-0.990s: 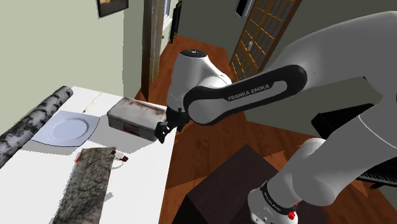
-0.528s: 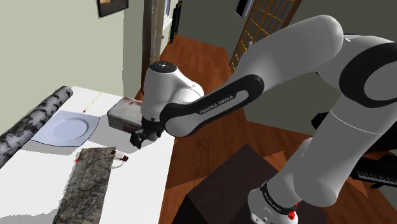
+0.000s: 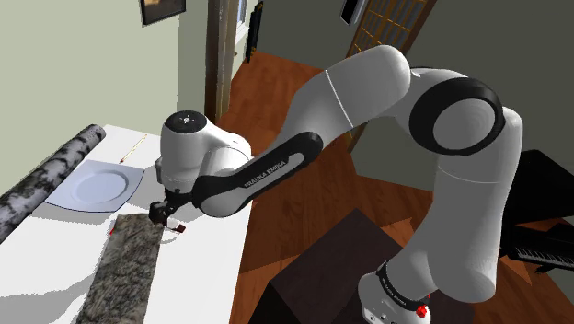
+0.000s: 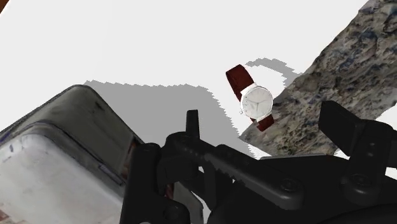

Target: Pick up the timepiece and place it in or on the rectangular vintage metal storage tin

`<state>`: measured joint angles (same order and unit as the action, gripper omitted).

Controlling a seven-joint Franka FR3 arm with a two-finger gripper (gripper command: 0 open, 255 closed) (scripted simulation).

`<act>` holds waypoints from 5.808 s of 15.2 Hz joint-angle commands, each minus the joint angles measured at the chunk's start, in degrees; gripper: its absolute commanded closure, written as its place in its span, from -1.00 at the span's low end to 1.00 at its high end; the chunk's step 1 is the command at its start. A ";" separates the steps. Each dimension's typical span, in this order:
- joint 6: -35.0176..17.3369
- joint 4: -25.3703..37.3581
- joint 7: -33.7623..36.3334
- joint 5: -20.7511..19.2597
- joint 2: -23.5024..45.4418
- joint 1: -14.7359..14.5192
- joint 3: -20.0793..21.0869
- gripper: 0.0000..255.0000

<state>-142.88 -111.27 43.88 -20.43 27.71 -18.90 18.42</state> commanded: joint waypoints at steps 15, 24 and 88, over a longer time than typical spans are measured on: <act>-2.97 5.73 2.73 -3.79 8.45 -3.04 -2.86 -1.00; -3.00 5.72 2.76 -3.81 8.47 -3.06 -2.87 1.00; 16.58 25.57 -24.91 6.86 6.30 12.96 -2.52 1.00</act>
<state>-125.57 -85.33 18.81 -13.42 33.66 -5.89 15.99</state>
